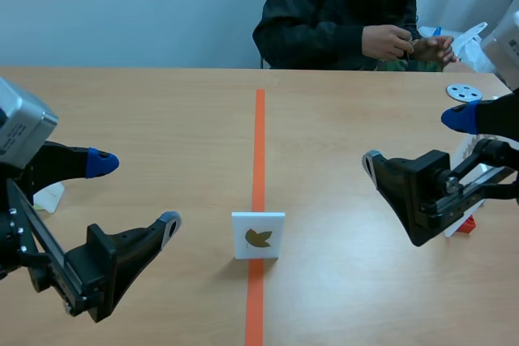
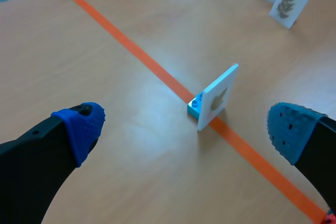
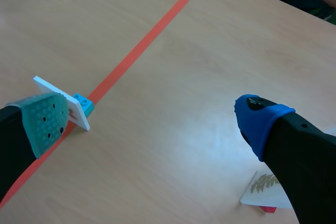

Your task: Sort the leaf by its shape. The table is split by an orange tape line. A compound leaf with several leaflets goes to the left side, a simple leaf with one blade goes to the right side. Return to the home posture when a red brick is placed on the table.

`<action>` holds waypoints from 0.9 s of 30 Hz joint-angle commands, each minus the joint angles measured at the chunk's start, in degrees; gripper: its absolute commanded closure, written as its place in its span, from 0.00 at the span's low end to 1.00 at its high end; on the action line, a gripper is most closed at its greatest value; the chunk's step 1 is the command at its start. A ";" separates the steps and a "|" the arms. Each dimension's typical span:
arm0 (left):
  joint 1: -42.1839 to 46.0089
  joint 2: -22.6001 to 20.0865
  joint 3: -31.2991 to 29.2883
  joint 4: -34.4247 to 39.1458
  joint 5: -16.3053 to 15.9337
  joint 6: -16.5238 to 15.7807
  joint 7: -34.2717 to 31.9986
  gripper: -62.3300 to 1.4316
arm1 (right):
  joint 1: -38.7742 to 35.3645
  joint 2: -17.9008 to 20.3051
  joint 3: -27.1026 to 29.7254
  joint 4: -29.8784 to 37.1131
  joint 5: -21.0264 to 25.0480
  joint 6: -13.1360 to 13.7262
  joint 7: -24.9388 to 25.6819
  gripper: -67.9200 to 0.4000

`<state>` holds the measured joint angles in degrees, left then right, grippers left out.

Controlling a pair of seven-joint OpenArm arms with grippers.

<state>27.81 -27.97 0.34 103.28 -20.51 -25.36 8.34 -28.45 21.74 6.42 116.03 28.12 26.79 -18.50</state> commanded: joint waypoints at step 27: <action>-27.10 2.38 23.52 -31.50 11.41 0.11 -15.52 0.00 | 0.68 0.48 0.76 0.07 0.59 -0.42 0.85 0.00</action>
<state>1.48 -25.89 23.99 70.61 -8.78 -25.34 -6.02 -28.45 21.74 6.42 116.03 28.12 26.59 -18.48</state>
